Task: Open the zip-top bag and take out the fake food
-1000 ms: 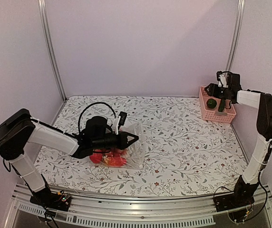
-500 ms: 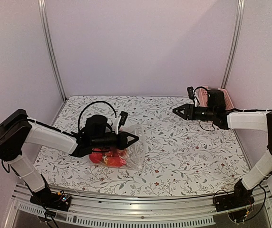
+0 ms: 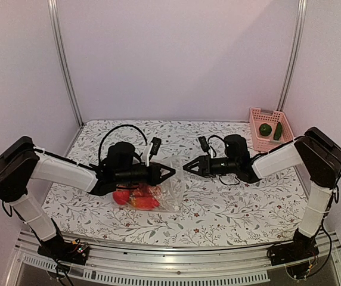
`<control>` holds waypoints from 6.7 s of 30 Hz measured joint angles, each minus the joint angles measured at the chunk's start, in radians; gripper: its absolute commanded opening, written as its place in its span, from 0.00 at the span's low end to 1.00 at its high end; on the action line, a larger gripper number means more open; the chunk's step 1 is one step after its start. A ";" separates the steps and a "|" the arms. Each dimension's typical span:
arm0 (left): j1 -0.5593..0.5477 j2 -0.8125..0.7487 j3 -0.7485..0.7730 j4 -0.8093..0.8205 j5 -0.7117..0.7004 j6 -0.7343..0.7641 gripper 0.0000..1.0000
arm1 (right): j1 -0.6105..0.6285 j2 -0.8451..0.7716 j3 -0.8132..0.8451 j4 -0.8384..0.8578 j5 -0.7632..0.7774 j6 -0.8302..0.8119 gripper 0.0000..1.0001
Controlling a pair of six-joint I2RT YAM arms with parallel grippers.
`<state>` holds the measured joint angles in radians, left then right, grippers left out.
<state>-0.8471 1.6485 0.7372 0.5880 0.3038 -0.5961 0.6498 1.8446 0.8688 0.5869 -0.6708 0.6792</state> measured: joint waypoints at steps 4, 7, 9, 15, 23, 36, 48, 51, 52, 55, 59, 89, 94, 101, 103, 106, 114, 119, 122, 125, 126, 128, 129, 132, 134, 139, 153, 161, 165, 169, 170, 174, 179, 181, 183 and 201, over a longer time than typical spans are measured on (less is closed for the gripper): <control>0.000 0.000 0.000 0.002 0.001 -0.003 0.00 | 0.029 0.091 0.047 0.065 -0.008 0.068 0.36; 0.000 0.000 0.000 0.003 0.003 -0.006 0.00 | 0.041 0.154 0.081 0.109 -0.013 0.114 0.35; 0.000 0.000 0.000 0.005 0.003 -0.008 0.00 | 0.045 0.186 0.099 0.131 -0.012 0.142 0.34; 0.000 0.000 0.000 0.021 0.013 -0.023 0.00 | 0.051 0.282 0.184 0.191 0.002 0.204 0.32; 0.000 0.000 0.000 0.034 0.026 -0.033 0.00 | 0.065 0.372 0.270 0.230 0.033 0.268 0.37; 0.000 0.019 0.000 0.059 0.039 -0.037 0.00 | 0.094 0.472 0.373 0.245 0.057 0.313 0.33; 0.000 0.033 0.000 0.080 0.053 -0.045 0.00 | 0.103 0.489 0.420 0.254 0.060 0.329 0.07; 0.000 0.033 0.000 0.081 0.054 -0.045 0.00 | 0.103 0.494 0.420 0.260 0.061 0.330 0.00; 0.000 0.033 0.000 0.081 0.054 -0.045 0.00 | 0.103 0.494 0.420 0.260 0.062 0.331 0.00; 0.000 0.033 0.000 0.082 0.048 -0.045 0.00 | 0.105 0.492 0.405 0.275 0.064 0.328 0.00; 0.003 0.033 -0.004 0.082 0.031 -0.053 0.00 | 0.114 0.454 0.304 0.310 0.077 0.320 0.00; 0.051 0.011 -0.097 0.253 0.029 -0.150 0.00 | 0.112 0.024 -0.066 0.323 0.358 0.086 0.00; 0.052 0.010 -0.118 0.264 0.028 -0.153 0.00 | 0.087 -0.008 -0.064 0.279 0.365 0.053 0.00; 0.052 0.005 -0.120 0.269 0.027 -0.154 0.00 | 0.063 -0.077 -0.070 0.217 0.370 0.018 0.00; 0.052 0.005 -0.120 0.273 0.028 -0.154 0.00 | 0.054 -0.110 -0.079 0.200 0.370 0.011 0.00; 0.052 0.005 -0.120 0.282 0.028 -0.154 0.00 | 0.033 -0.158 -0.085 0.174 0.365 0.006 0.00; 0.052 0.005 -0.120 0.286 0.028 -0.158 0.00 | -0.022 -0.238 -0.085 0.150 0.344 0.000 0.00; 0.052 0.005 -0.120 0.286 0.029 -0.157 0.00 | -0.092 -0.298 -0.085 0.088 0.329 -0.029 0.00; 0.053 0.005 -0.120 0.286 0.029 -0.157 0.00 | -0.177 -0.348 -0.085 0.042 0.319 -0.060 0.00; 0.054 0.007 -0.120 0.286 0.029 -0.157 0.00 | -0.279 -0.407 -0.084 -0.005 0.321 -0.101 0.00; 0.054 0.008 -0.120 0.286 0.030 -0.157 0.00 | -0.309 -0.425 -0.084 -0.015 0.326 -0.118 0.00; 0.055 0.009 -0.120 0.286 0.031 -0.157 0.00 | -0.376 -0.455 -0.072 -0.045 0.344 -0.150 0.00; 0.055 0.011 -0.120 0.286 0.033 -0.157 0.00 | -0.406 -0.466 -0.066 -0.056 0.354 -0.167 0.00; 0.055 0.020 -0.120 0.288 0.039 -0.157 0.00 | -0.491 -0.478 -0.031 -0.082 0.395 -0.210 0.00; 0.056 0.028 -0.119 0.288 0.044 -0.157 0.00 | -0.542 -0.478 -0.002 -0.101 0.431 -0.233 0.00; 0.056 0.037 -0.117 0.287 0.052 -0.157 0.00 | -0.636 -0.452 0.091 -0.133 0.518 -0.288 0.00; 0.071 0.041 -0.114 0.287 0.060 -0.157 0.00 | -0.768 -0.204 0.252 -0.215 0.599 -0.353 0.00; 0.076 0.042 -0.114 0.288 0.069 -0.158 0.00 | -0.820 -0.103 0.253 -0.228 0.513 -0.293 0.00; 0.076 0.046 -0.114 0.288 0.071 -0.159 0.00 | -0.840 -0.046 0.267 -0.224 0.439 -0.249 0.00; 0.076 0.046 -0.114 0.288 0.071 -0.159 0.00 | -0.866 0.010 0.282 -0.210 0.364 -0.198 0.00; 0.076 0.046 -0.114 0.288 0.071 -0.159 0.00 | -0.873 0.021 0.284 -0.206 0.348 -0.186 0.00; 0.076 0.047 -0.113 0.288 0.072 -0.159 0.00 | -0.909 0.056 0.285 -0.200 0.302 -0.142 0.17; 0.076 0.058 -0.102 0.288 0.075 -0.159 0.00 | -0.940 0.072 0.284 -0.207 0.292 -0.111 0.46; 0.076 0.064 -0.097 0.289 0.077 -0.159 0.00 | -0.941 0.072 0.284 -0.207 0.293 -0.114 0.50; 0.076 0.068 -0.097 0.288 0.079 -0.159 0.00 | -0.941 0.071 0.284 -0.212 0.295 -0.116 0.51; 0.076 0.080 -0.097 0.290 0.082 -0.165 0.00 | -0.823 -0.204 0.213 -0.250 0.211 -0.210 0.54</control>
<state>-0.7708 1.7290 0.6407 0.8783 0.3855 -0.7609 -0.1730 1.6405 1.0817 0.3370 -0.4599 0.4694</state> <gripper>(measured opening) 0.006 0.543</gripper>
